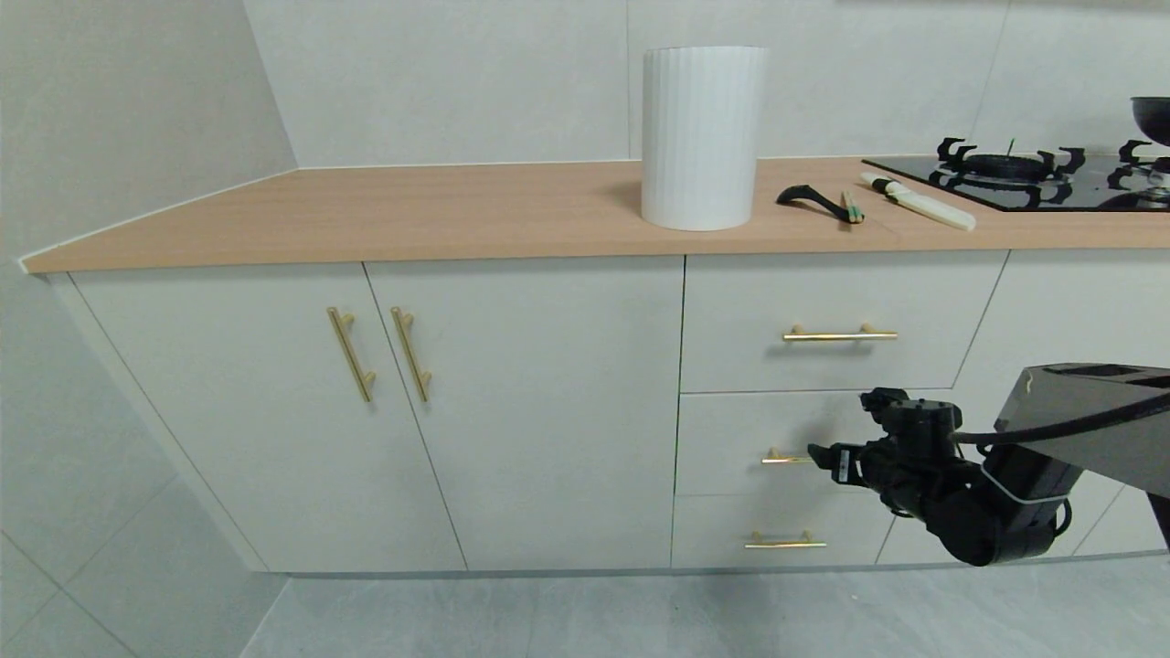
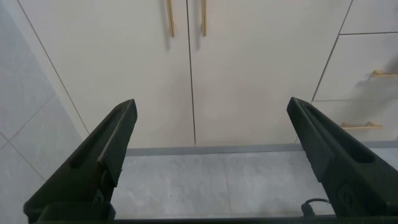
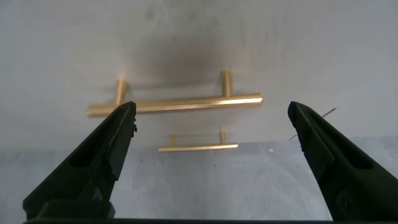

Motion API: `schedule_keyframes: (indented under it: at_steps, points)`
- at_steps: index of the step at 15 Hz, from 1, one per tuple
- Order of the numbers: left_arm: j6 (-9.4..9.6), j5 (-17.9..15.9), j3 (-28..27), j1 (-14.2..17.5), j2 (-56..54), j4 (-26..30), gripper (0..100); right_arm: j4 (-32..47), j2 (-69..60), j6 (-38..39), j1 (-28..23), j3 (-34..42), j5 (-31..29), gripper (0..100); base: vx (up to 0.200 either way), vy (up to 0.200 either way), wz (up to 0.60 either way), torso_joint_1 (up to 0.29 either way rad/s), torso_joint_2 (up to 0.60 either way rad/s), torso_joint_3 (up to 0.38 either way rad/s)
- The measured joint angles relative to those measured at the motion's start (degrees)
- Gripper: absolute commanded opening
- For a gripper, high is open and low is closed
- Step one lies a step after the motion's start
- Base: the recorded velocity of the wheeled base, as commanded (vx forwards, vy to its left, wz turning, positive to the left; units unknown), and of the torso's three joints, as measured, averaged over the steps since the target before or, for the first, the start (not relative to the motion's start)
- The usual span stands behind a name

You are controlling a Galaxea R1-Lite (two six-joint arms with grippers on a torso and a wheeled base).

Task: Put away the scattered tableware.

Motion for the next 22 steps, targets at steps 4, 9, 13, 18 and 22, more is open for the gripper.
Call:
schedule_keyframes:
  at_steps: [4, 9, 13, 18, 22]
  points:
    - [0.00, -0.02, 0.00, 0.02, 0.00, 0.00, 100, -0.02, 2.71, 0.18, 0.73, -2.82, -2.12, 100, 0.000, 0.000, 0.00, 0.000, 0.00, 0.000]
    - [0.00, 0.00, 0.00, -0.01, 0.00, 0.00, 100, -0.05, 5.79, 0.18, 0.94, -6.23, -5.84, 100, 0.000, 0.000, 0.00, 0.000, 0.00, 0.000]
    - [0.00, -0.02, 0.00, 0.02, 0.00, 0.00, 100, -0.05, 6.70, 0.13, 0.98, -5.55, -5.71, 100, 0.000, 0.000, 0.00, 0.000, 0.00, 0.000]
    - [0.00, -0.02, 0.00, 0.02, 0.00, 0.00, 100, -0.09, 6.64, -0.02, 1.00, -4.24, -5.42, 100, 0.000, 0.000, 0.00, 0.000, 0.00, 0.000]
    - [0.00, -0.02, 0.00, 0.00, 0.00, 0.00, 100, 0.33, 6.66, -0.22, 1.00, -3.94, -5.42, 100, 0.000, 0.000, 0.00, 0.000, 0.00, 0.000]
